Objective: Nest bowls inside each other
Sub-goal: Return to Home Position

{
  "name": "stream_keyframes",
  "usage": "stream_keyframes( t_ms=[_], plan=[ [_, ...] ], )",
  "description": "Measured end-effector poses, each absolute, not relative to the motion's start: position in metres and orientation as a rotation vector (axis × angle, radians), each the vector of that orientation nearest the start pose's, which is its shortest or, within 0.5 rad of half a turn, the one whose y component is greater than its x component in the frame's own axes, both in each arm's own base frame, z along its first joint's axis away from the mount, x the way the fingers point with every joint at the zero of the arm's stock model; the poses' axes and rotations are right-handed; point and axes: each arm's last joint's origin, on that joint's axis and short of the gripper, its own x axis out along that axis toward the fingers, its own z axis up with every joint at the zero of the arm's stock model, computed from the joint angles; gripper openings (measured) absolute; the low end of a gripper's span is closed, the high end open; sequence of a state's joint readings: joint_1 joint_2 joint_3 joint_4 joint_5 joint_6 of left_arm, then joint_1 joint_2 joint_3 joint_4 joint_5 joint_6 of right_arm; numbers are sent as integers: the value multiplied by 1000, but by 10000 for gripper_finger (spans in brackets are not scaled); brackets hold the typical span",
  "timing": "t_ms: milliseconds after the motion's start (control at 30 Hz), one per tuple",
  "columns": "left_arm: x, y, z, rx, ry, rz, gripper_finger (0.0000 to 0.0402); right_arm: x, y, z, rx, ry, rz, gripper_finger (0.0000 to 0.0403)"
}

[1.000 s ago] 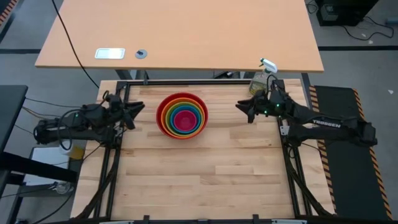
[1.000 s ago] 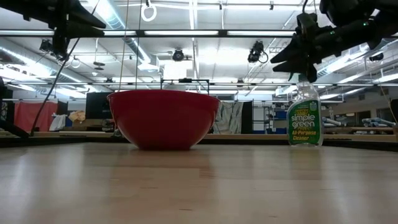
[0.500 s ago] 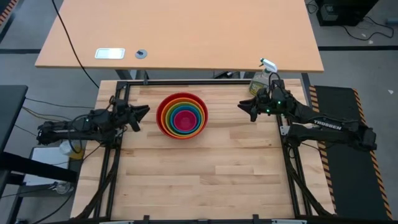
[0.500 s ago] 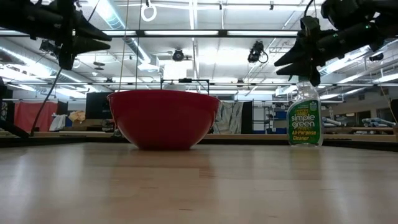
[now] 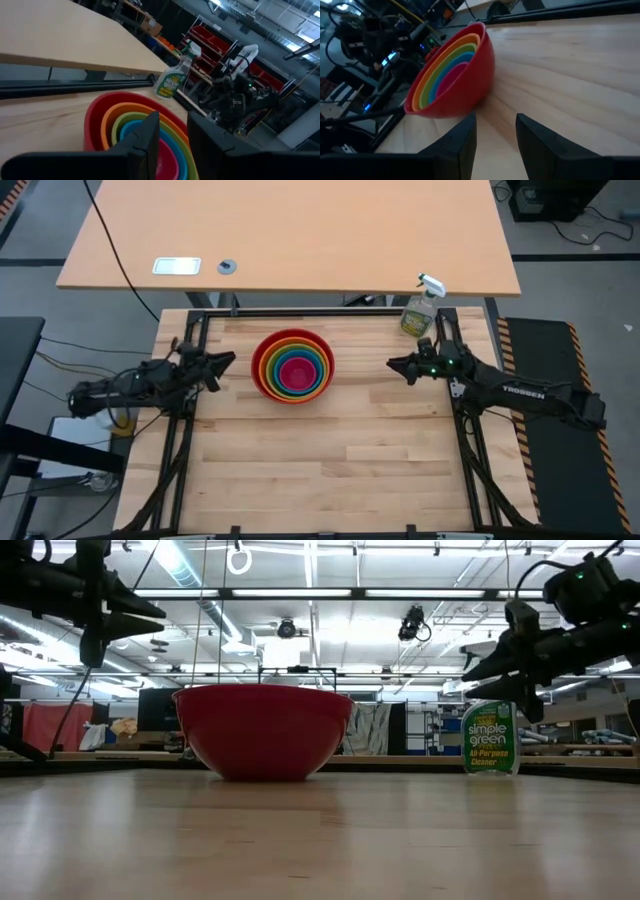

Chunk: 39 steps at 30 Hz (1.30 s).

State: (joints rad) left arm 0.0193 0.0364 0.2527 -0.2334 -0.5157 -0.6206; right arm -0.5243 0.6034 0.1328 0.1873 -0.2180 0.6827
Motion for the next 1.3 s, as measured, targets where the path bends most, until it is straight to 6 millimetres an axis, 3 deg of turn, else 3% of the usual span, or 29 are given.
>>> stream_keyframes(
  t_ms=[333,933,1300],
  plan=[
    [71,16,216,-604,-107,552,102,114,-64,173,761,80,-427,144],
    [70,16,207,-617,-19,584,102,106,-63,165,808,161,-470,144],
    [66,16,192,-616,115,649,102,100,-59,149,829,333,-512,144]
  ],
)
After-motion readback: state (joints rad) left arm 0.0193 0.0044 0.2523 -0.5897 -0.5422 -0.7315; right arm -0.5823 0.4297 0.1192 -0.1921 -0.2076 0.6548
